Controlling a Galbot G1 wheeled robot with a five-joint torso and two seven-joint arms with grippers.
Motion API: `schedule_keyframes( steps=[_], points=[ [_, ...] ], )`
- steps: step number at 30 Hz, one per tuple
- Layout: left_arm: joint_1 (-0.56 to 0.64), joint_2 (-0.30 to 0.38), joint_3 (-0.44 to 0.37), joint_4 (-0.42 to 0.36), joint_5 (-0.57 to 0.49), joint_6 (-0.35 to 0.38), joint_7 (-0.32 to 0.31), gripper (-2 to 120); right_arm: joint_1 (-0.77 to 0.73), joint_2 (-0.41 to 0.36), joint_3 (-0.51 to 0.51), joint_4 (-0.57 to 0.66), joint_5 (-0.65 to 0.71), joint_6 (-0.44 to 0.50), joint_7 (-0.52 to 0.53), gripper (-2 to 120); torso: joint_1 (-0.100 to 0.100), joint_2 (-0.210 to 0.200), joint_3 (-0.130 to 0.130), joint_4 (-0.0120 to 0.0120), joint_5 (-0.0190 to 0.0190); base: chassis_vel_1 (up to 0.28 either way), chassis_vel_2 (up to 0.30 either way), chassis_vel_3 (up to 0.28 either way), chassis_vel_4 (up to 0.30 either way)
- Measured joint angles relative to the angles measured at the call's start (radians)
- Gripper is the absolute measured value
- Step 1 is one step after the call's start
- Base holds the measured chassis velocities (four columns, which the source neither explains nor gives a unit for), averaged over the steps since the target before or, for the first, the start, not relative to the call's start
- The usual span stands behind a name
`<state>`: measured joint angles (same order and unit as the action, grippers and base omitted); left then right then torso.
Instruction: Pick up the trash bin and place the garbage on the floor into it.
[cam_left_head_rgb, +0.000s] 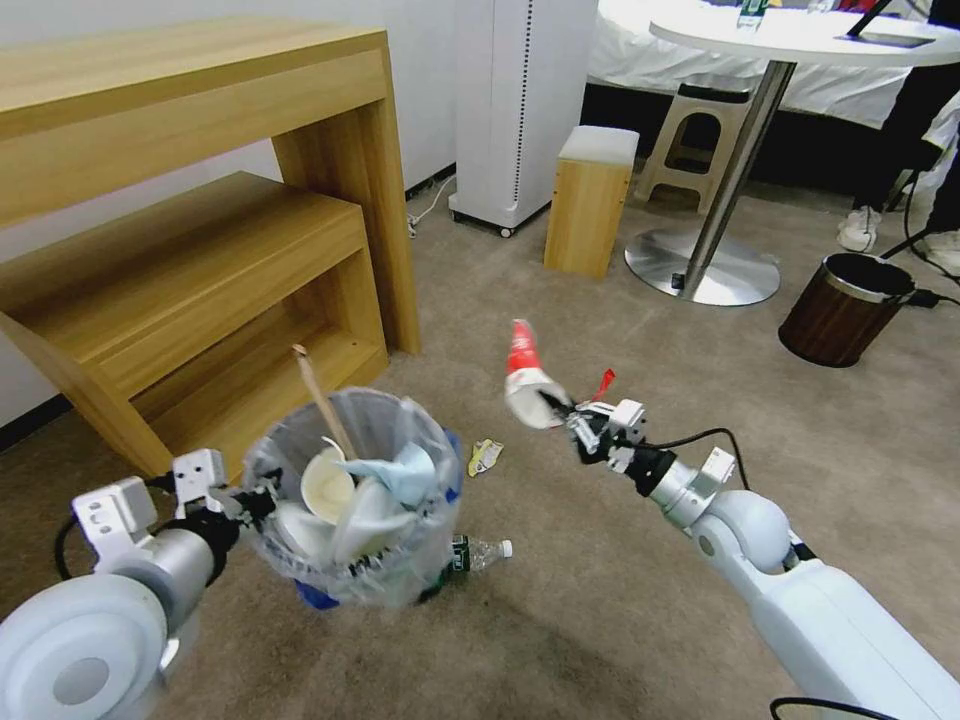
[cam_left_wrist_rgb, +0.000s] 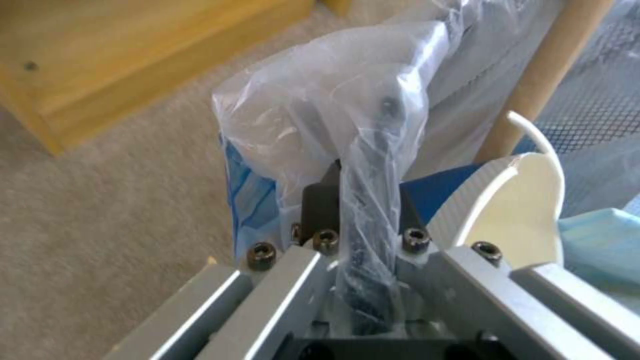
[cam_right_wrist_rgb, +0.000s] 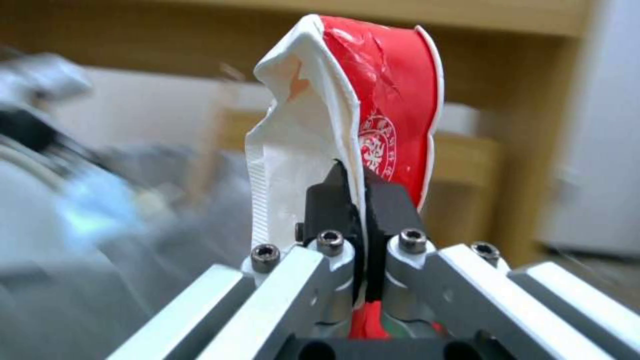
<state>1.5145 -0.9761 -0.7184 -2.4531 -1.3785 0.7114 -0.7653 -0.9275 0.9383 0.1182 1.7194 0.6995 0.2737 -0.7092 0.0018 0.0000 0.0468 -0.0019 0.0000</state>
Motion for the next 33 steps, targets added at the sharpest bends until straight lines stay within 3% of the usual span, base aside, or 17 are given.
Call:
schedule_keyframes(
  steps=[2,4,8,23,33],
  points=[
    [-0.001,0.004,0.005,0.002,-0.013,0.004,0.000,1,0.029,0.006,-0.024,-0.015,0.029,0.007,-0.050,0,0.000,0.000,0.000,0.0000,-0.0001,0.000,0.000,0.000,0.000],
    [-0.009,0.015,0.020,0.006,-0.063,0.020,-0.004,1,0.111,0.024,-0.088,-0.051,0.114,0.005,-0.168,0,0.000,0.000,0.000,0.0000,-0.0001,0.000,0.000,0.000,0.000],
    [-0.021,0.019,0.036,0.022,-0.072,0.023,-0.005,1,0.191,0.056,-0.155,-0.081,0.154,-0.001,-0.244,0,0.000,0.000,0.000,0.0000,0.0000,0.000,0.000,0.000,0.000],
    [-0.037,0.026,0.068,0.063,-0.064,0.025,-0.003,1,0.304,0.168,-0.300,-0.085,0.169,-0.009,-0.283,0,0.000,0.000,0.000,0.0000,-0.0001,0.000,0.000,0.000,0.000],
    [-0.030,0.019,0.057,0.043,-0.085,0.026,-0.006,1,0.306,0.170,-0.319,-0.121,0.082,-0.011,-0.273,0,0.000,0.000,0.000,0.0000,0.0000,0.000,0.000,0.000,0.000]
  ],
)
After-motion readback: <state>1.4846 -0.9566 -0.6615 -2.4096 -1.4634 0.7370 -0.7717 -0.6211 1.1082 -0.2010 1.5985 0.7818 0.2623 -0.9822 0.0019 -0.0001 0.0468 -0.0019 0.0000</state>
